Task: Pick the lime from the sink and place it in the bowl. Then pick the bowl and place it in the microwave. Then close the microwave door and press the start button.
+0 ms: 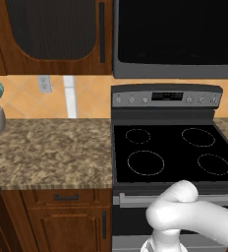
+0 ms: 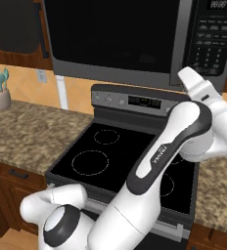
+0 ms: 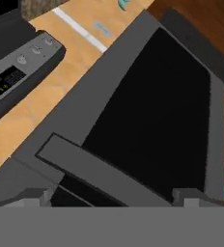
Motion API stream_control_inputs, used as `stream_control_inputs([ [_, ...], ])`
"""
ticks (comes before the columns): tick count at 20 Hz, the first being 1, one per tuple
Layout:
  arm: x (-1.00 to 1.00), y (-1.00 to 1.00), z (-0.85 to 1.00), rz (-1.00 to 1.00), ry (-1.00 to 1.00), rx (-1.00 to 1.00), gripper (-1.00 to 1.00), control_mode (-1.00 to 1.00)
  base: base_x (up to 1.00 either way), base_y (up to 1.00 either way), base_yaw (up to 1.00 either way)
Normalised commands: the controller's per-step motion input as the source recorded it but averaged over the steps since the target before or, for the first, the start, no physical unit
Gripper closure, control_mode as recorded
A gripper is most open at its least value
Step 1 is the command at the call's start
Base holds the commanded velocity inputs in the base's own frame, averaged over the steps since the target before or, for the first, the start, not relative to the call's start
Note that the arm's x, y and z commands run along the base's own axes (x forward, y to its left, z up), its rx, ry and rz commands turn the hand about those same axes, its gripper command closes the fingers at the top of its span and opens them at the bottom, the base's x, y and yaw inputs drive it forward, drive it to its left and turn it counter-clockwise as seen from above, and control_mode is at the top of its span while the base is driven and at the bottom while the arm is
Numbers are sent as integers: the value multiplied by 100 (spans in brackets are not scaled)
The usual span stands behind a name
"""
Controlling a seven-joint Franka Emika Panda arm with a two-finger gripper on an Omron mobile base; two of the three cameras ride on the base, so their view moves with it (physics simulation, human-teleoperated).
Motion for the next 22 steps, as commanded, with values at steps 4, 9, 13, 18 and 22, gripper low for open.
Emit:
stream_control_inputs([
  [4, 27, -3, -13, 0, 38, 45, -100, -100, 0, 0, 0],
  [9, 32, -3, -18, 0, 41, 27, -100, -100, 0, 0, 0],
  [13, 3, -52, -32, 0, 19, 28, -100, -100, 0, 0, 0],
  [18, 43, -39, -6, 0, 20, 27, -100, -100, 0, 0, 0],
  [22, 51, -31, -1, 0, 13, 22, -100, -100, 0, 0, 0],
])
